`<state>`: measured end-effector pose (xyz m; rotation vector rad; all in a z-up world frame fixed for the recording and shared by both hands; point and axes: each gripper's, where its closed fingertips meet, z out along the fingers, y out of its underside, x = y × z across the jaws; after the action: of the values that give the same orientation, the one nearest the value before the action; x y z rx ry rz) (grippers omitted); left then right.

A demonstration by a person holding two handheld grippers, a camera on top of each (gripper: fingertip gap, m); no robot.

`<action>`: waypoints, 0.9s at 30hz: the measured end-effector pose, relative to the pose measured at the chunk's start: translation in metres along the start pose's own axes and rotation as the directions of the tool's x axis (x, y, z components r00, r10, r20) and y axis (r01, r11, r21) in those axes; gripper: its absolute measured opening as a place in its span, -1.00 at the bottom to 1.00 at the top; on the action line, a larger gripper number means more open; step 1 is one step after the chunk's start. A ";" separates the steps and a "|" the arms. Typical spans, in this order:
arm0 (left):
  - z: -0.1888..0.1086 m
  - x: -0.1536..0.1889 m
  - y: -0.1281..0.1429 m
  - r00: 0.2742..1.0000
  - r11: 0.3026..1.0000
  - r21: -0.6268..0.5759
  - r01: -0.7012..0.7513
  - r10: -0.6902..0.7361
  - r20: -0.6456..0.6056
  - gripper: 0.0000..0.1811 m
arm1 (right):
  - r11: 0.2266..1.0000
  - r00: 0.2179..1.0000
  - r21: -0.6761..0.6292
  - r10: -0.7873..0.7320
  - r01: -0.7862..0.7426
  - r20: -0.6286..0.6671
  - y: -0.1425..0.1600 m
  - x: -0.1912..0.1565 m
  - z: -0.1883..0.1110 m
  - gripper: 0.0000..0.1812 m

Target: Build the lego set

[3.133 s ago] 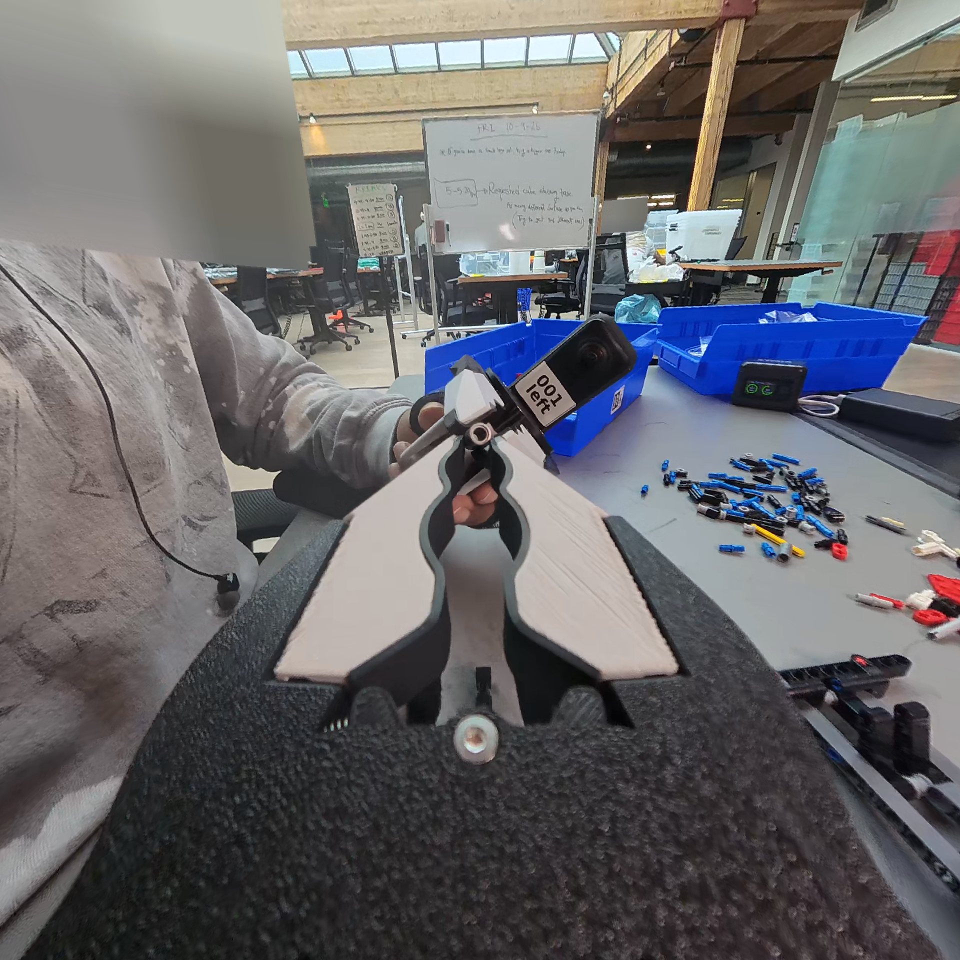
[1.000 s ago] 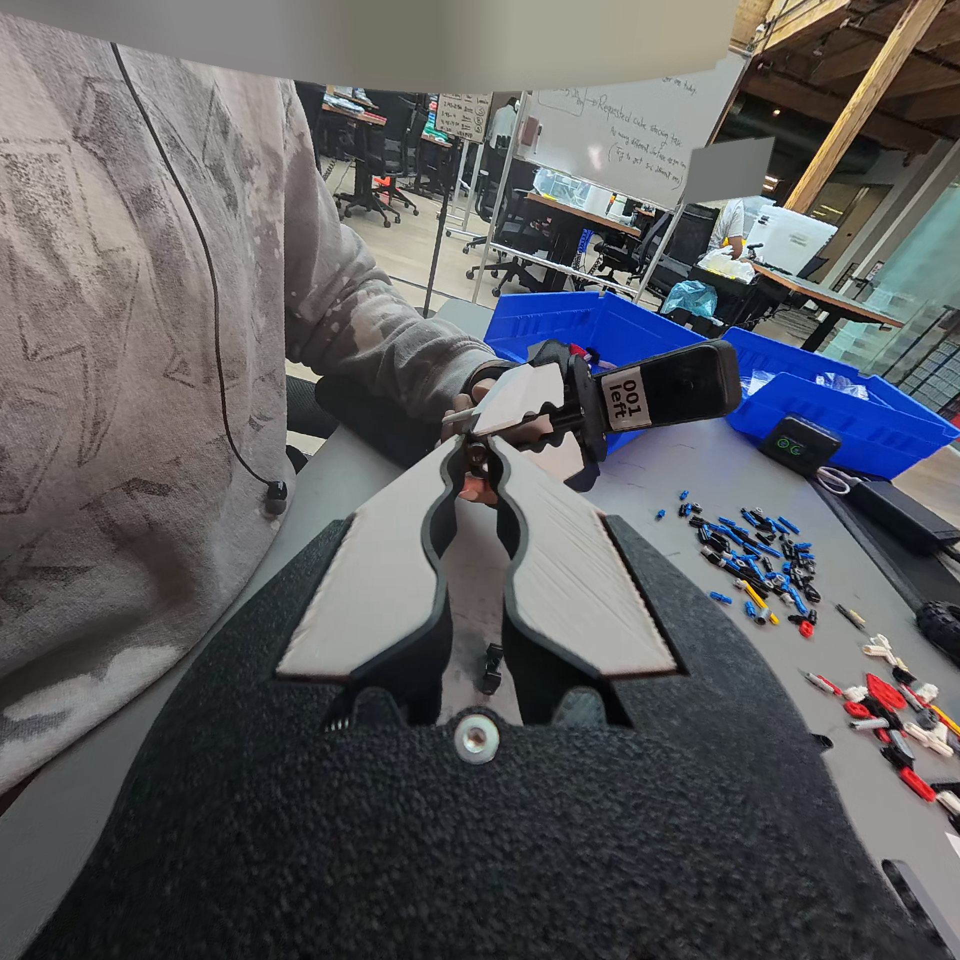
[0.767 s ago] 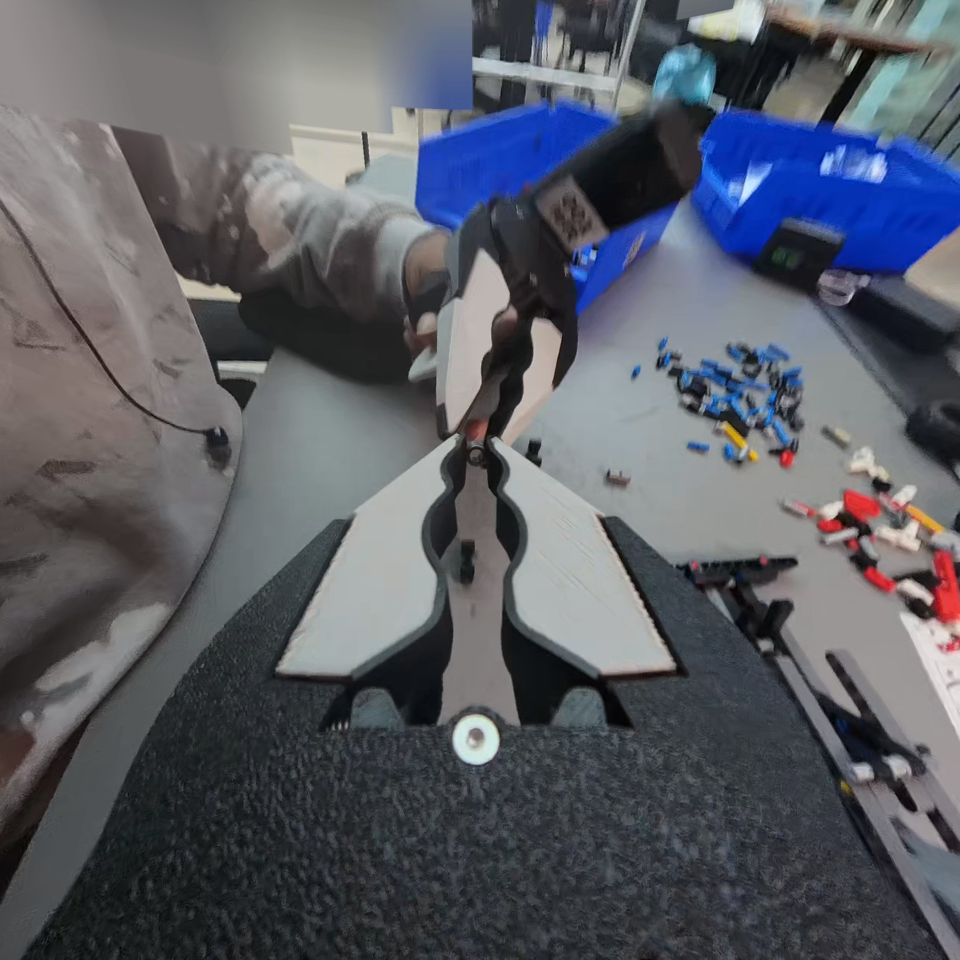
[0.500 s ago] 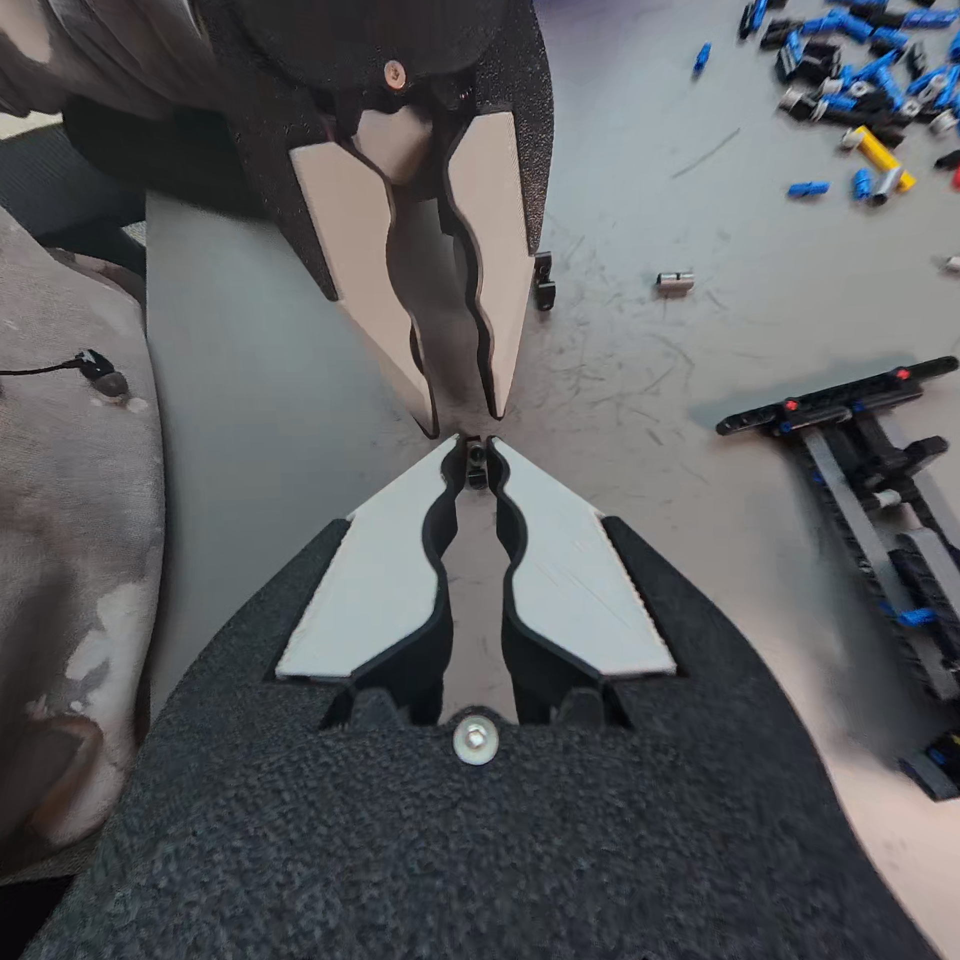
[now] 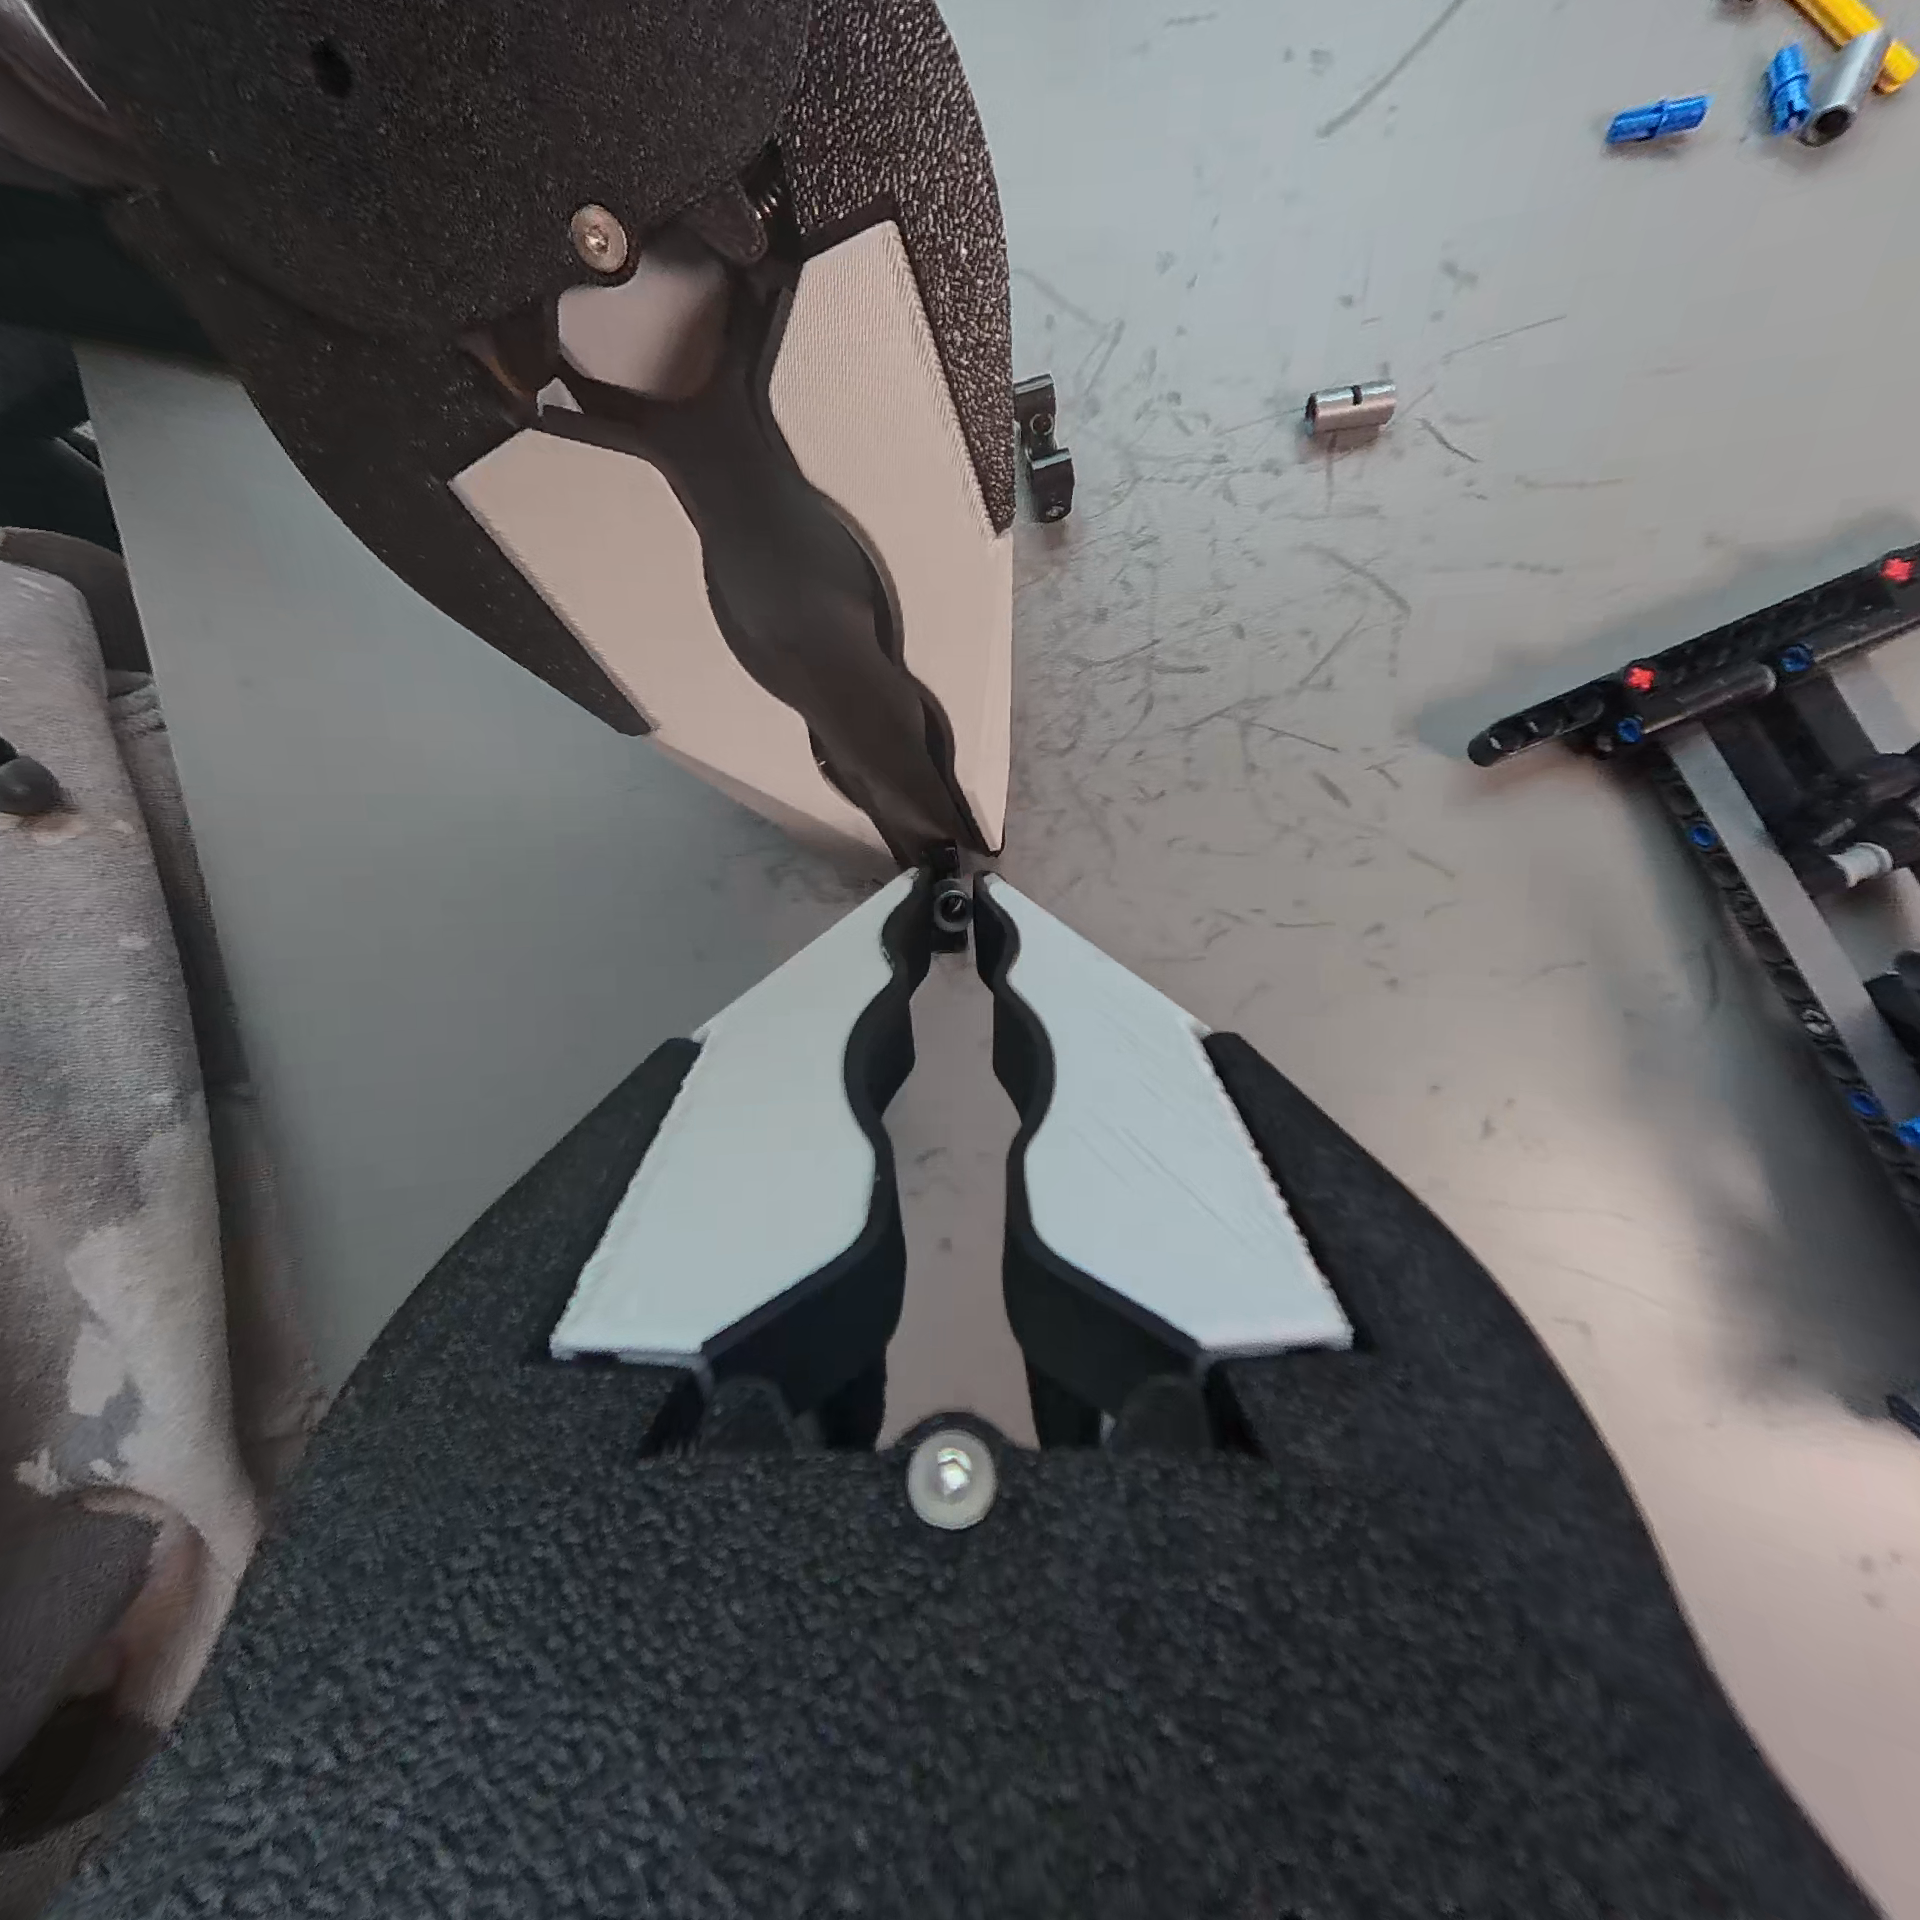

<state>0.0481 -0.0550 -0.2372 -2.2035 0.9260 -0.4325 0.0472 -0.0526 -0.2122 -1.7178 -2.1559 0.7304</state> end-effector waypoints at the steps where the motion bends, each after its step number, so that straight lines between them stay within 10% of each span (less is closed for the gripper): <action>1: 0.000 0.000 0.000 1.000 1.000 0.000 -0.002 0.002 0.002 -0.83 | 1.000 1.000 0.001 0.002 -0.002 0.001 0.000 0.000 0.000 -0.92; 27: -0.001 0.003 0.000 1.000 1.000 0.005 -0.006 0.006 0.012 -0.91 | 0.990 0.992 -0.094 -0.111 0.105 -0.056 -0.001 -0.002 0.003 -0.93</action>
<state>0.0494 -0.0575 -0.2368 -2.1964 0.9238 -0.4182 0.0456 -0.0552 -0.2142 -1.6288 -2.2518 0.5516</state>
